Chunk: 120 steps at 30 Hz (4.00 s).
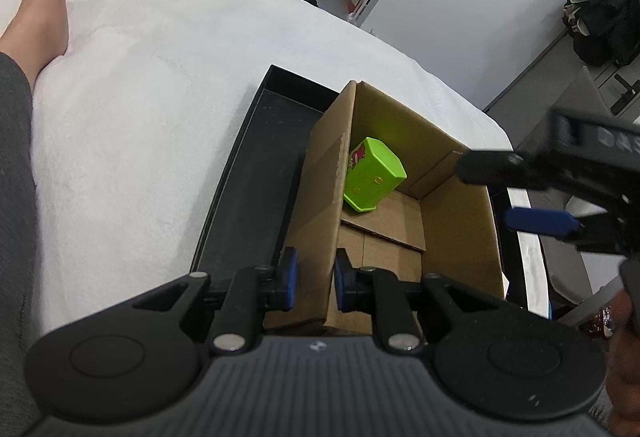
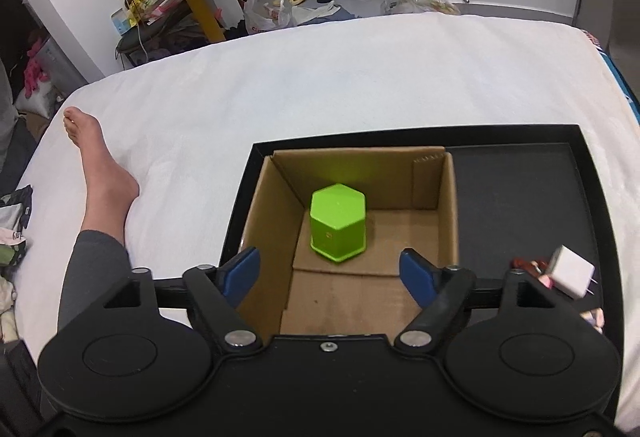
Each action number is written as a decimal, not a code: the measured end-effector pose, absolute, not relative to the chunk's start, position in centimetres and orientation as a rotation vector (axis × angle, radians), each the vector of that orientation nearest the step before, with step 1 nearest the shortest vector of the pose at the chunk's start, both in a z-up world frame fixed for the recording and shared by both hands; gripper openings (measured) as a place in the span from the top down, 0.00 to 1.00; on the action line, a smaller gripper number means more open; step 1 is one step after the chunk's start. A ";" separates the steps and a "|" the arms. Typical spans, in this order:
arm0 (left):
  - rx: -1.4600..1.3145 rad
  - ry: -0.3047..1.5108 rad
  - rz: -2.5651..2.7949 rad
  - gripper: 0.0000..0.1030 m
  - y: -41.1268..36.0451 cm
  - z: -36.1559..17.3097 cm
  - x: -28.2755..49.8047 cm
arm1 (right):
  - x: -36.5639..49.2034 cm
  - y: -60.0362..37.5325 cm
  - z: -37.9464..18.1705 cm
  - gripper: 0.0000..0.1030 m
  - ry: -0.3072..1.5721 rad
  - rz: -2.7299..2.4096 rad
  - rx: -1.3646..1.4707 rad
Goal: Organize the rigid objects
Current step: 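Open the right gripper to drop the green cup into the box, then move the right gripper back to the tray and grasp the pink figure, then carry the pink figure with the right gripper over the box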
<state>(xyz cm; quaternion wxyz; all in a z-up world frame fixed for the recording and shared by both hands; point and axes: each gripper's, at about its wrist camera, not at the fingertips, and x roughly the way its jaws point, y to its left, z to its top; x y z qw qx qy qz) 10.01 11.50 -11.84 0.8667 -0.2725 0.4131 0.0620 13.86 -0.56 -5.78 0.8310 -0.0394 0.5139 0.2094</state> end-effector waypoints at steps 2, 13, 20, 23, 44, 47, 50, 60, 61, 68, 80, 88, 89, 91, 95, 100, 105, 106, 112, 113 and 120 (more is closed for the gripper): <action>-0.560 0.865 0.132 0.84 11.5 -11.8 10.0 | 13.5 -1.1 -5.4 0.21 1.084 0.433 -0.077; -0.477 0.886 0.172 0.86 10.1 -11.1 10.8 | 12.5 -5.4 -3.9 0.19 1.088 0.388 -0.012; -0.434 0.901 0.200 0.86 9.4 -11.2 11.0 | 12.0 -8.1 -3.7 0.19 1.094 0.364 0.009; -0.428 0.908 0.210 0.86 9.3 -11.1 11.1 | 11.7 -9.3 -3.6 0.19 1.096 0.357 0.017; -0.363 0.946 0.300 0.88 7.8 -10.7 11.5 | 11.0 -16.9 -4.7 0.19 1.165 0.328 0.140; -0.352 0.953 0.314 0.88 7.5 -10.9 11.6 | 11.1 -17.7 -5.1 0.19 1.177 0.330 0.160; -0.341 0.959 0.325 0.88 7.2 -11.0 11.7 | 11.2 -18.2 -5.6 0.19 1.192 0.333 0.175; -0.345 0.980 0.345 0.88 7.2 -11.3 12.2 | 12.3 -20.2 -7.4 0.24 1.234 0.320 0.250; -0.345 0.982 0.344 0.88 7.2 -11.3 12.2 | 12.4 -20.3 -7.6 0.25 1.240 0.319 0.251; -0.356 0.996 0.350 0.88 7.3 -11.5 12.6 | 13.4 -20.9 -9.0 0.29 1.285 0.317 0.282; -0.383 0.990 0.349 0.87 7.8 -12.1 12.6 | 14.1 -21.4 -11.7 0.40 1.389 0.281 0.244; -0.402 0.980 0.341 0.87 8.0 -12.1 12.4 | 13.8 -20.2 -13.6 0.41 1.465 0.241 0.118; -0.403 0.980 0.340 0.87 8.1 -12.1 12.4 | 13.7 -19.9 -13.8 0.41 1.469 0.241 0.093; -0.405 0.979 0.338 0.87 8.1 -12.1 12.4 | 13.6 -19.4 -14.2 0.41 1.478 0.243 0.052; -0.407 0.977 0.336 0.87 8.2 -12.1 12.3 | 13.4 -18.6 -15.1 0.41 1.502 0.234 -0.012; -0.412 0.977 0.331 0.87 8.4 -12.2 12.3 | 13.0 -17.6 -16.2 0.42 1.521 0.238 -0.103; -0.411 0.974 0.318 0.87 8.5 -12.2 12.3 | 12.3 -16.9 -16.1 0.51 1.505 0.250 -0.148; -0.413 0.974 0.315 0.86 8.6 -12.3 12.3 | 12.2 -16.9 -15.9 0.51 1.496 0.246 -0.148; -0.401 0.963 0.293 0.86 8.6 -12.4 12.2 | 12.4 -17.4 -14.1 0.52 1.447 0.226 -0.109; -0.399 0.962 0.291 0.86 8.6 -12.5 12.2 | 12.3 -17.4 -13.8 0.52 1.442 0.226 -0.102; -0.392 0.954 0.291 0.87 8.6 -12.6 12.4 | 12.2 -17.5 -10.6 0.52 1.389 0.227 -0.068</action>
